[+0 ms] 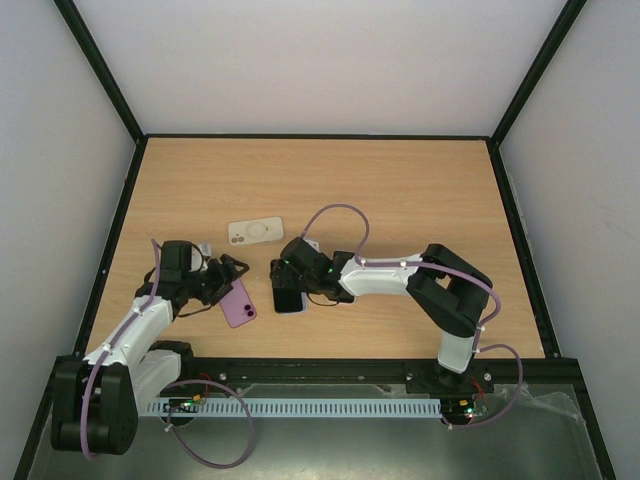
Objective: Put the phone into the phone case
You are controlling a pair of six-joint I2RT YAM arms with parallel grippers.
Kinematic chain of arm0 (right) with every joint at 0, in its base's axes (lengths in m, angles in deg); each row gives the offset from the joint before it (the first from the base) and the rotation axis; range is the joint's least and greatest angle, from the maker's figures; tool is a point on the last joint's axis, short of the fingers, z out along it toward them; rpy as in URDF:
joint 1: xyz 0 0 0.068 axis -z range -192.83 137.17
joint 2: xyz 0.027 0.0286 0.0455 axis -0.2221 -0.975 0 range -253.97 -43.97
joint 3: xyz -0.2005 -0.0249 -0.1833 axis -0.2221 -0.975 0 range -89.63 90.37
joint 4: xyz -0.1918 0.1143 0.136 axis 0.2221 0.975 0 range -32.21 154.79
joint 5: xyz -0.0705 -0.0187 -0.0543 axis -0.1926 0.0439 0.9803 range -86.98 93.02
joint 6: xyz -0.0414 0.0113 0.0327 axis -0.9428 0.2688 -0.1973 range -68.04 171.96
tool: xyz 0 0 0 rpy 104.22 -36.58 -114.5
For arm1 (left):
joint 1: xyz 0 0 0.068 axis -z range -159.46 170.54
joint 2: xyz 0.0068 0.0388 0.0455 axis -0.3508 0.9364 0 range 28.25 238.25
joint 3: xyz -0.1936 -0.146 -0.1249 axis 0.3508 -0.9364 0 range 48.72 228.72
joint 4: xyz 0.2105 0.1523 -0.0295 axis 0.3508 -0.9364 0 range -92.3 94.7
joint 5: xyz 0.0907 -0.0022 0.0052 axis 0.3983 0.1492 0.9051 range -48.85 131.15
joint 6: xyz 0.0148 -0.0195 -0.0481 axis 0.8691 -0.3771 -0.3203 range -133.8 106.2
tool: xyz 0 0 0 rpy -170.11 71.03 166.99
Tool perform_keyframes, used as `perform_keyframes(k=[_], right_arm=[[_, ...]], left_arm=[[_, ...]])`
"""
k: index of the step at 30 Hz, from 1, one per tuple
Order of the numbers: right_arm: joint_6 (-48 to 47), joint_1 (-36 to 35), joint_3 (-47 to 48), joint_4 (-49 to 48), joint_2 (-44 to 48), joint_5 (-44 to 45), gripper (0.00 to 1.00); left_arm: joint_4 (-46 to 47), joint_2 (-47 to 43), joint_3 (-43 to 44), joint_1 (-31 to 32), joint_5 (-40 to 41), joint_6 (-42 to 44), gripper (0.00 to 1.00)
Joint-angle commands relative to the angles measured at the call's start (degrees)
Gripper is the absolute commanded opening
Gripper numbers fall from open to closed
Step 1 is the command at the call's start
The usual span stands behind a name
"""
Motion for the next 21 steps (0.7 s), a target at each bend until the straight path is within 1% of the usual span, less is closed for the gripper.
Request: perform_keyframes(k=[1, 4, 7, 10, 13, 16, 21], right_arm=[[-1.24, -0.52, 0.06, 4.23, 2.76, 0.85, 0.86], [-2.38, -0.41, -1.33, 3.61, 4.83, 2.0, 0.84], [-3.04, 0.14, -2.97, 3.03, 6.38, 2.34, 0.76], [-3.27, 1.27, -5.04, 1.88, 8.06, 2.1, 0.67], [-3.54, 2.47, -7.28, 0.45, 9.1, 1.82, 0.61], [-3.26, 4.18, -10.37, -2.93, 9.21, -0.54, 0.56], [-2.13, 6.61, -13.77, -10.16, 7.64, -6.78, 0.54]], left_arm=[[-0.56, 1.42, 1.88, 1.07, -0.57, 0.77, 0.8], [0.73, 1.87, 1.68, 3.03, -0.07, 0.1, 0.79], [2.56, 2.63, 1.73, 5.01, 0.97, -0.79, 0.75], [4.27, 4.57, 1.79, 6.56, 1.47, -1.37, 0.66], [5.95, 6.53, 2.07, 8.22, 2.07, -1.82, 0.6], [7.44, 8.33, 2.55, 9.94, 2.84, -2.33, 0.56], [10.91, 11.5, 2.84, 12.24, 3.2, -3.41, 0.48]])
